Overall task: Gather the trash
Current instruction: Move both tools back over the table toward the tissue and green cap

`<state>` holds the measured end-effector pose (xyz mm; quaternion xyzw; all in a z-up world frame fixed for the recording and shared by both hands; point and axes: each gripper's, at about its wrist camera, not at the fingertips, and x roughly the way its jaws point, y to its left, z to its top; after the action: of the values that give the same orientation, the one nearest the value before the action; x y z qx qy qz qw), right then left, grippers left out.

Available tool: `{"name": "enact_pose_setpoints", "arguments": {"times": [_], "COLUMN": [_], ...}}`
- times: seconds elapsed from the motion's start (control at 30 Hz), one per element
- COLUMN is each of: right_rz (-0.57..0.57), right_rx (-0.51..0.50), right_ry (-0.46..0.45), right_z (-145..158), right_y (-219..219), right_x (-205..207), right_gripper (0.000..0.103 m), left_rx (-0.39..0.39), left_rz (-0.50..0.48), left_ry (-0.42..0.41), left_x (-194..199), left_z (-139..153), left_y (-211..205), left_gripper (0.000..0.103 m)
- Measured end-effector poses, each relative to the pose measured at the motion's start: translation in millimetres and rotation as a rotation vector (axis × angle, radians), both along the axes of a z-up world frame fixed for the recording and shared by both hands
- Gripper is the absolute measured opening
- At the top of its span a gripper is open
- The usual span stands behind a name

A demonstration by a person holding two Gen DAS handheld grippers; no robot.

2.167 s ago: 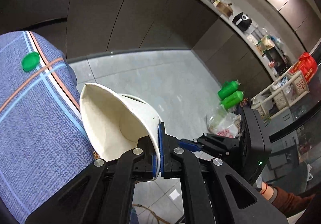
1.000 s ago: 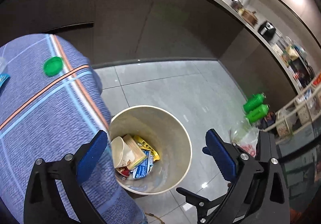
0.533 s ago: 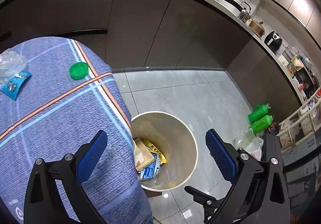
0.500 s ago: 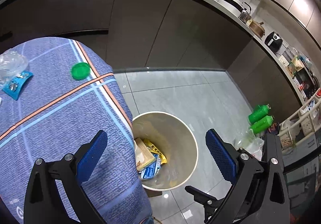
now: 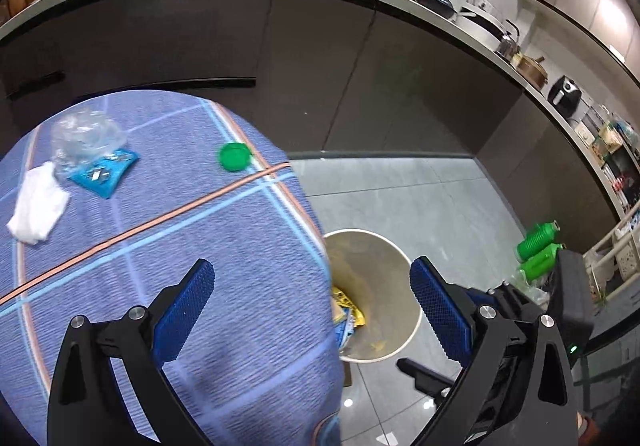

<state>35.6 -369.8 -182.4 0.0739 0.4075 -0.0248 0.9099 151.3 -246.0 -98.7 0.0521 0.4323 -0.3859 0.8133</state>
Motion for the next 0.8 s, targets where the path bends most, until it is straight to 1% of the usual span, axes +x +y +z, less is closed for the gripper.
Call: {"name": "enact_pose_setpoints", "arguments": {"times": [0.17, 0.37, 0.43, 0.5, 0.6, 0.67, 0.8], "right_rz": [0.04, 0.094, 0.117, 0.148, 0.194, 0.212, 0.222], "right_rx": [-0.028, -0.069, -0.062, -0.036, -0.029, -0.027, -0.026], "right_ry": [-0.027, -0.071, -0.081, -0.065, -0.041, -0.013, 0.002], "right_z": [14, 29, 34, 35, 36, 35, 39], "right_y": [18, 44, 52, 58, 70, 79, 90], "right_x": [10, 21, 29, 37, 52, 63, 82], "right_gripper": [0.1, 0.1, 0.1, 0.1, 0.1, 0.1, 0.1], "left_rx": [-0.021, -0.029, -0.021, -0.01, -0.012, -0.018, -0.028], "left_rz": [0.078, 0.179, 0.208, 0.234, 0.285, 0.321, 0.37], "left_ry": [0.014, -0.007, -0.017, -0.024, -0.016, -0.01, -0.018], "left_x": [11, 21, 26, 31, 41, 50, 66], "left_z": [6, 13, 13, 13, 13, 13, 13], "left_y": [46, 100, 120, 138, 167, 187, 214], "left_gripper": [0.094, 0.094, 0.094, 0.094, 0.094, 0.094, 0.094]}}
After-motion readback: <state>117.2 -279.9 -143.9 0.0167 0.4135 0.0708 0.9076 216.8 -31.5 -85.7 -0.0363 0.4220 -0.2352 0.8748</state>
